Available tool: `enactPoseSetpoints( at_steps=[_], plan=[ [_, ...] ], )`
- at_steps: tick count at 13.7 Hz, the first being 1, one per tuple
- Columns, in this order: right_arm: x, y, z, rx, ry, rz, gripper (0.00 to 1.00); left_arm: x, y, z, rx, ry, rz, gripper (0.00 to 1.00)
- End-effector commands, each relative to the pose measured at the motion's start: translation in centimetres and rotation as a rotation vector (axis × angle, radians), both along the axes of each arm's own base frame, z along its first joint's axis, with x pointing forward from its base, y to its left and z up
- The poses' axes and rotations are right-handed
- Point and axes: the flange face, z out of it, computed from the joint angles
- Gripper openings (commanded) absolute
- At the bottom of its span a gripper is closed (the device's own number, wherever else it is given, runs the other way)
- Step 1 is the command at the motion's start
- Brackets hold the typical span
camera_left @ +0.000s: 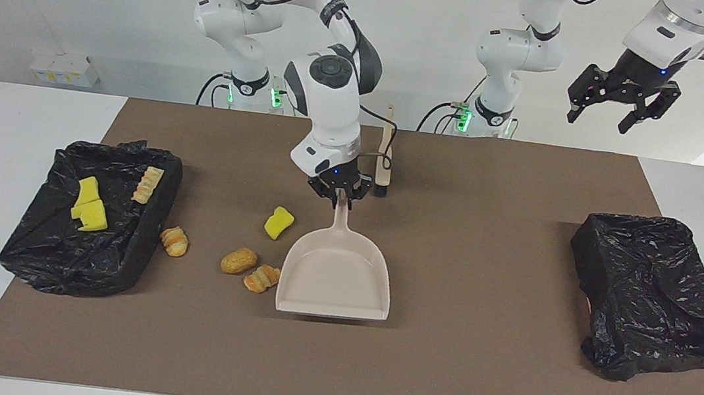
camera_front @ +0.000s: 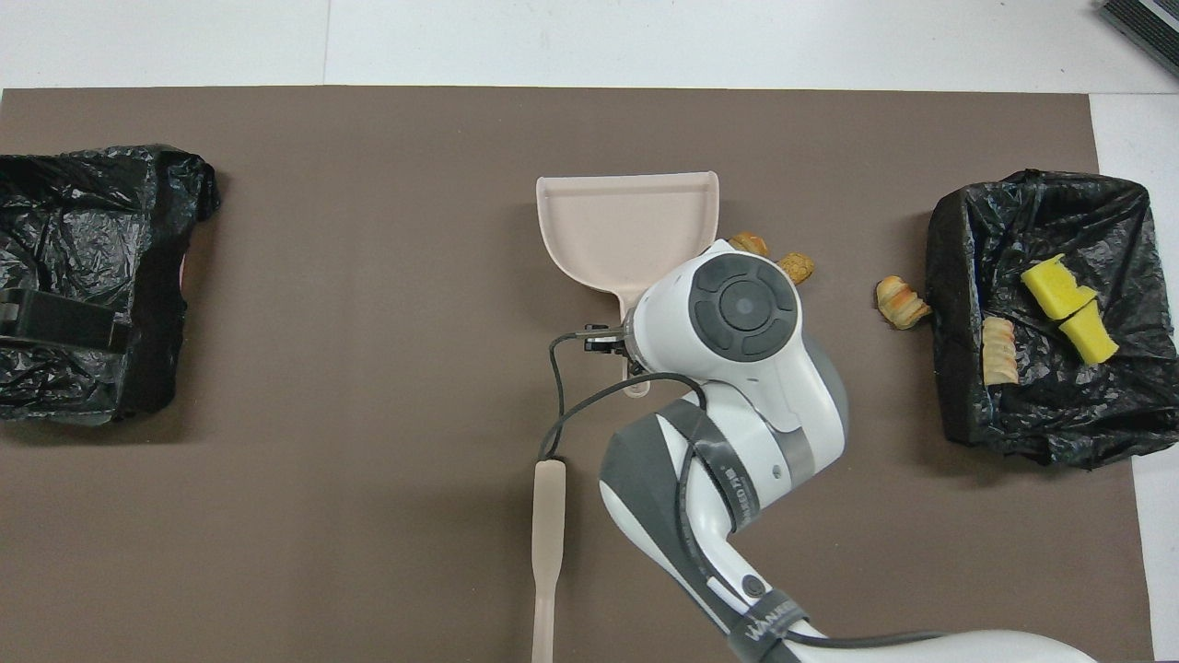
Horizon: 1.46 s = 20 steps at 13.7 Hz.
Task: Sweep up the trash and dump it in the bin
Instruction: 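Bring the empty dustpan back to the table center with the right gripper, then reach the left gripper toward the dustpan while the right gripper holds the brush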
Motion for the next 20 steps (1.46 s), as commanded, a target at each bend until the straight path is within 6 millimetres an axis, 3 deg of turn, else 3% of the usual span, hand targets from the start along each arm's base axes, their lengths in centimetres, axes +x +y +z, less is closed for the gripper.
enactPoseSetpoints(
  at_steps=[1,2,3,4,5,8,11,15,20],
  plan=[
    [1.1,4.4,-3.0,0.059,-0.012,-0.052,0.00,-0.2,0.1,-0.2,0.005,-0.038,-0.011,1.00],
    [0.8,5.1,-3.6,0.067,-0.015,-0.059,0.00,0.1,0.0,-0.3,0.002,-0.050,-0.012,1.00],
    [0.6,5.4,-3.6,0.066,-0.013,-0.056,0.12,0.4,0.0,-0.4,0.001,-0.064,-0.011,1.00],
    [0.6,5.2,-3.9,0.058,-0.008,-0.048,0.82,0.8,0.0,-0.4,-0.002,-0.075,-0.007,1.00],
    [0.5,5.3,-4.0,0.056,-0.008,-0.041,1.00,0.9,0.0,-0.4,-0.005,-0.080,-0.007,1.00],
    [0.7,4.3,-3.1,0.050,0.000,-0.053,1.00,1.6,0.0,-1.0,0.003,-0.080,-0.007,1.00],
    [-1.9,5.0,-2.0,-0.001,0.075,-0.038,1.00,3.0,-2.2,-2.4,-0.008,-0.093,-0.039,1.00],
    [-9.7,7.3,-2.2,-0.047,0.125,-0.080,1.00,4.8,-4.2,-4.6,-0.008,-0.097,-0.063,1.00],
    [-19.0,7.9,-3.5,-0.051,0.198,-0.161,1.00,6.2,-7.9,-7.0,0.033,-0.112,-0.077,1.00]
  ],
)
